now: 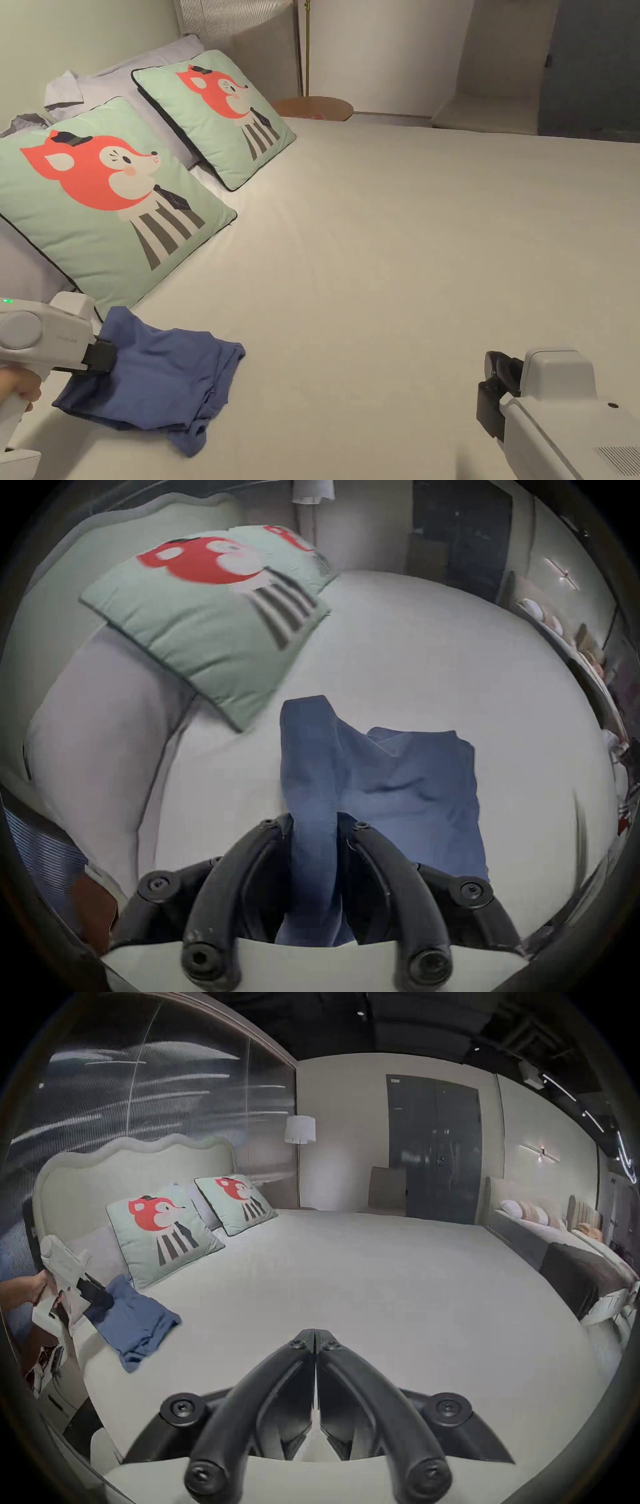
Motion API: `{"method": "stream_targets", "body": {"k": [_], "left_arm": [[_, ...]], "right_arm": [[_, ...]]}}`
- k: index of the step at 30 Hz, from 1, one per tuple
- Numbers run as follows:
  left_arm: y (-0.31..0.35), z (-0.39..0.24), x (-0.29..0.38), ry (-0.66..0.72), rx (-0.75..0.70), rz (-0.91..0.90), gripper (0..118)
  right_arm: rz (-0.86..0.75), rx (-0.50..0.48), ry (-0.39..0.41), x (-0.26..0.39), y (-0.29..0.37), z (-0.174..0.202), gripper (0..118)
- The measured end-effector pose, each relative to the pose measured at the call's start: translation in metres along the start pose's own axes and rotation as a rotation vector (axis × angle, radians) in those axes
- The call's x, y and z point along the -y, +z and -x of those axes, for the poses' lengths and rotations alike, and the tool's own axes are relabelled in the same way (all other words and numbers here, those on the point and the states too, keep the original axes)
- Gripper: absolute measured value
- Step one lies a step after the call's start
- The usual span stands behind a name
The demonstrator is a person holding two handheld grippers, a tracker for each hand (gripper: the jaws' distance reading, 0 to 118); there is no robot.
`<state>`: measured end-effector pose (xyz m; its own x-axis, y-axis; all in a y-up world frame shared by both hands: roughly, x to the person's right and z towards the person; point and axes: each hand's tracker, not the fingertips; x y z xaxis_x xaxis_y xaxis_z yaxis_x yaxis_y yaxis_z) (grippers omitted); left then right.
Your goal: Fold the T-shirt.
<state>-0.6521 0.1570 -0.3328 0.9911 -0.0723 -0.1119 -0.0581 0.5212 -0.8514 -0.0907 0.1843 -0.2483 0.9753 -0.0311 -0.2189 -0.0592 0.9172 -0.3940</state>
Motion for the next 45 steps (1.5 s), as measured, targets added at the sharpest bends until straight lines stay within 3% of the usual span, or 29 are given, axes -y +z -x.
{"method": "stream_targets", "body": {"k": [2, 3, 4, 5, 6, 7, 8, 14, 25, 29, 34, 40, 41, 43, 45], "left_arm": [[0.003, 0.002, -0.001, 0.031, 0.005, 0.008, 21], [0.0, 0.005, -0.001, 0.054, 0.012, 0.01, 28], [-0.002, 0.006, -0.001, 0.057, 0.021, 0.009, 40], [-0.004, 0.006, 0.0, 0.075, 0.012, 0.007, 60], [-0.011, 0.009, -0.002, 0.086, 0.001, 0.006, 90], [-0.01, 0.008, -0.003, 0.089, 0.0, 0.009, 105], [-0.006, 0.005, -0.002, 0.091, -0.012, -0.01, 110], [0.035, -0.023, -0.002, 0.12, 0.005, -0.135, 107], [0.172, -0.148, 0.023, 0.062, -0.033, -0.621, 95], [0.199, -0.205, 0.038, -0.023, -0.013, -0.77, 95], [0.22, -0.267, 0.056, -0.002, 0.104, -0.898, 95], [0.223, -0.335, 0.076, -0.039, 0.141, -1.018, 92], [0.222, -0.343, 0.079, -0.041, 0.154, -1.031, 85], [0.225, -0.362, 0.088, -0.041, 0.171, -1.071, 51], [0.225, -0.375, 0.092, -0.046, 0.178, -1.072, 1]], "right_arm": [[0.011, 0.002, 0.002, 0.001, -0.005, 0.0, 1], [0.016, 0.004, 0.003, -0.004, -0.001, 0.001, 1], [0.022, 0.005, 0.004, -0.004, -0.002, 0.001, 1], [0.026, 0.007, 0.005, -0.004, -0.001, 0.001, 1], [0.027, 0.008, 0.008, -0.004, -0.001, 0.0, 1], [0.026, 0.01, 0.009, -0.004, -0.001, -0.001, 1], [0.023, 0.015, 0.007, -0.004, 0.0, -0.002, 1], [-0.031, 0.028, 0.001, -0.01, 0.014, -0.015, 1], [-0.241, 0.087, 0.024, -0.043, 0.085, -0.044, 1], [-0.313, 0.144, 0.042, -0.052, 0.118, -0.058, 1], [-0.374, 0.207, 0.043, -0.049, 0.137, -0.082, 1], [-0.407, 0.267, 0.04, -0.043, 0.158, -0.102, 1], [-0.412, 0.276, 0.037, -0.041, 0.161, -0.104, 1], [-0.415, 0.293, 0.035, -0.04, 0.166, -0.108, 1], [-0.421, 0.308, 0.036, -0.037, 0.17, -0.111, 1]]}}
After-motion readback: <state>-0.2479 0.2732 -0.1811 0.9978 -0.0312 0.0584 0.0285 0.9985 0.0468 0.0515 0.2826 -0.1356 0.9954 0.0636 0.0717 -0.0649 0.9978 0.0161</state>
